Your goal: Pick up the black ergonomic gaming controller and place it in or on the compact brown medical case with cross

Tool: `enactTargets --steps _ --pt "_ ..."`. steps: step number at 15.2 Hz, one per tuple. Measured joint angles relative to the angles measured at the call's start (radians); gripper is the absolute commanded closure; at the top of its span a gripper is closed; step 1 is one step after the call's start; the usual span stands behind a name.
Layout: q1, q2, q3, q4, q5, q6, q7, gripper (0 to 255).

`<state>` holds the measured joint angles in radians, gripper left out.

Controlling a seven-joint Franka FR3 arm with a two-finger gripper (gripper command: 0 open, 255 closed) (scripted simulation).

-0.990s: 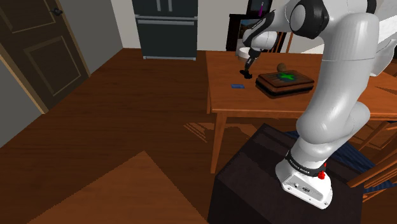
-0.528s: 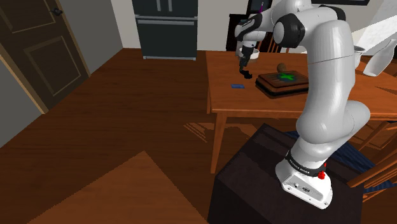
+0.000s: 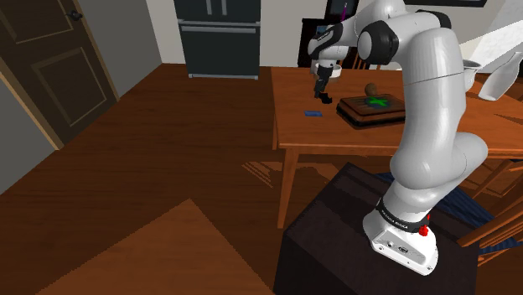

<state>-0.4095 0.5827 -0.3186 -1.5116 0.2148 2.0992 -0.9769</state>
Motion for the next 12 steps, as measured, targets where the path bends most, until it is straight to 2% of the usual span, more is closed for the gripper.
enactTargets --steps 2,3,12 --pt "0.0 0.0 0.0 0.0 0.0 0.0 0.0 0" --pt "0.0 0.0 0.0 0.0 0.0 0.0 0.0 255" --pt "0.0 0.0 0.0 0.0 0.0 0.0 0.0 255"
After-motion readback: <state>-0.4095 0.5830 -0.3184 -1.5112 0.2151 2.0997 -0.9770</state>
